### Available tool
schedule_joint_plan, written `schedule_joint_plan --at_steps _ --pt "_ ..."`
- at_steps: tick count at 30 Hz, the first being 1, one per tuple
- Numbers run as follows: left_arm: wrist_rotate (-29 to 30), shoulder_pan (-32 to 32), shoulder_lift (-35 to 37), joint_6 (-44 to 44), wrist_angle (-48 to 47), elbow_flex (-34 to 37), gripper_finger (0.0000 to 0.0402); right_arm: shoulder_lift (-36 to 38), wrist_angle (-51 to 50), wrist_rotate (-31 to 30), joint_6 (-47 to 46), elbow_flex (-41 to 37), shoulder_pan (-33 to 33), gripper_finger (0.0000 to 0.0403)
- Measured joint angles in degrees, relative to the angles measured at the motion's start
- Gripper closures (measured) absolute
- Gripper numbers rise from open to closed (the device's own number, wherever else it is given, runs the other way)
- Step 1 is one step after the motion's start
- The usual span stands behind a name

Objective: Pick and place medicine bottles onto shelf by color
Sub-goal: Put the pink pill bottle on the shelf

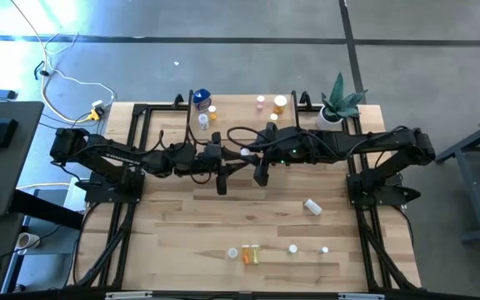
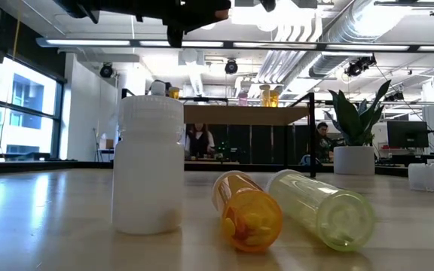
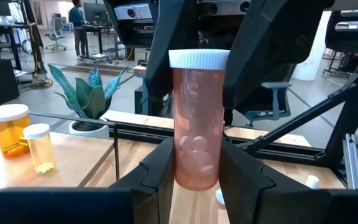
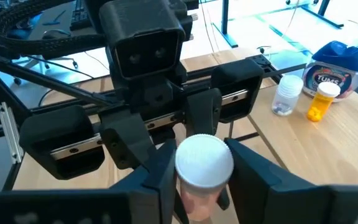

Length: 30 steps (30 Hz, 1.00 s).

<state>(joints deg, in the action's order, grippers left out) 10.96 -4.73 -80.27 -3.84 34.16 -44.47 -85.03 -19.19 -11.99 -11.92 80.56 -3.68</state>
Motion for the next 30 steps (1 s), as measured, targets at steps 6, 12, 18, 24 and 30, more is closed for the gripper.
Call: schedule_joint_plan --at_steps 6,12,18,24,30 --pt "0.0 -0.1 0.0 0.0 -0.1 0.0 0.0306 0.0 -0.4 0.0 0.0 0.0 0.0 0.0301" --pt "0.0 0.0 0.0 0.0 -1.0 0.0 0.0304 0.0 -1.1 0.1 0.0 0.0 0.0 0.0298" --pt "0.2 -0.1 0.0 -2.1 -3.4 -0.1 0.0261 0.0 -2.3 0.2 0.0 0.0 0.0 0.0298" --pt "1.2 -0.4 0.0 -3.6 -3.7 0.0 0.0204 0.6 -4.5 -2.1 1.5 0.0 0.3 0.0297" --pt "1.5 -1.6 0.0 -4.5 -4.4 0.0 0.018 4.6 -5.7 -4.4 3.0 0.0 3.0 0.0297"
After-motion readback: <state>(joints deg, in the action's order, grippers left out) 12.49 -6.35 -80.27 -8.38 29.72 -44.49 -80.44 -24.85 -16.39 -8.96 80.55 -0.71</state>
